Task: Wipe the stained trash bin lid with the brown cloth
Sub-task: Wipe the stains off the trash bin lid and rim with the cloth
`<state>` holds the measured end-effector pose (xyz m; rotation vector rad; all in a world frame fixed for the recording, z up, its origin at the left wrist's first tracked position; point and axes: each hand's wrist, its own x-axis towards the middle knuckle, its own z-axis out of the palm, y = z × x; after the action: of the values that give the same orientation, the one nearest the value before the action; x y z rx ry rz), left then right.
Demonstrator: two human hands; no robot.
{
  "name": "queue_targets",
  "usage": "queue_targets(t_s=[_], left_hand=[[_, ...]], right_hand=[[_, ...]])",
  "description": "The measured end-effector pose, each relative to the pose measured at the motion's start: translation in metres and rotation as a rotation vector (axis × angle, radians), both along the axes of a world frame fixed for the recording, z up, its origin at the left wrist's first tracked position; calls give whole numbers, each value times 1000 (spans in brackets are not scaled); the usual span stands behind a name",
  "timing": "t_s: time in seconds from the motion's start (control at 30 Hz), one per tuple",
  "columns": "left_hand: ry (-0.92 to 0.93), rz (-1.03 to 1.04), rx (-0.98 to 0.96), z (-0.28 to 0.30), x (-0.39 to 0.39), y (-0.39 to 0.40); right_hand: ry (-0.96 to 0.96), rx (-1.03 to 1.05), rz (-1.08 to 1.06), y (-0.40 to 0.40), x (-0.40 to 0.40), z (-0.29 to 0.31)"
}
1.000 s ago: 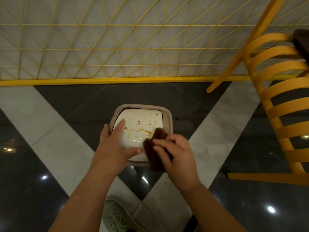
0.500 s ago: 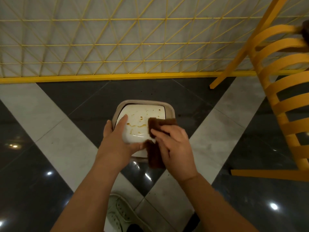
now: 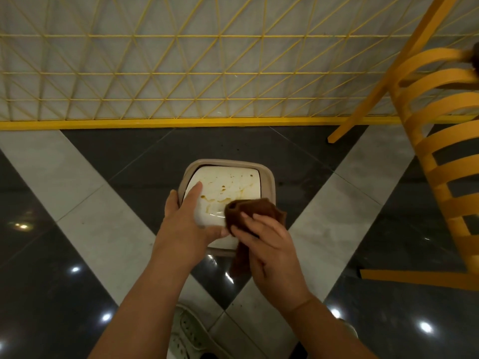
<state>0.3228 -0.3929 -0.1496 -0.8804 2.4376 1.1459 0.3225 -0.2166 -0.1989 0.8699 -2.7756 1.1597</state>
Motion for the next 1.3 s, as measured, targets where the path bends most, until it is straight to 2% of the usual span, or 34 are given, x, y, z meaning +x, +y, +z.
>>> queue_targets(t_s=[0.1,0.2,0.3,0.4,0.57,0.63,0.77,0.97,1.03,1.07,1.1,1.17,1.3], left_hand=[[0,6,-1,0,0,2],[-21,-3,-16,-1,-1,1],[-46,-13,-22,-2,-3,-1],[-53,-39,-32,-2,-4,-1],[-59,-50,-24,-3,-3,-4],[-54,-61,-24,-2,-3,-4],[-64,-84,-20,-1,-2,-5],[-64,-71,-17,-2,-5,-5],[-53,-59,-12,-2,-5,-5],[-50,-57,-12,-2,-4,-5],[-50,-58,-12,-2,-4,-5],[-55,-60,-4,-2,-3,-5],[-45,-60,8,-4,-2,-7]], right_hand=[[-38,101,36,-12,-32,16],[-199,69,-127,-22,-72,31],[-311,34,-232,-23,-79,28],[-410,-90,-391,-17,-61,25],[-738,-248,-640,6,-46,34],[-814,-361,-688,9,-44,46],[-927,-741,-796,5,-63,89],[-685,-1309,-768,3,-86,125],[-643,-1370,-712,-3,-80,120],[-657,-1295,-704,-6,-73,111],[-684,-1137,-709,-9,-66,100],[-701,-702,-655,-11,-50,71],[-461,-83,-393,-2,-42,39]])
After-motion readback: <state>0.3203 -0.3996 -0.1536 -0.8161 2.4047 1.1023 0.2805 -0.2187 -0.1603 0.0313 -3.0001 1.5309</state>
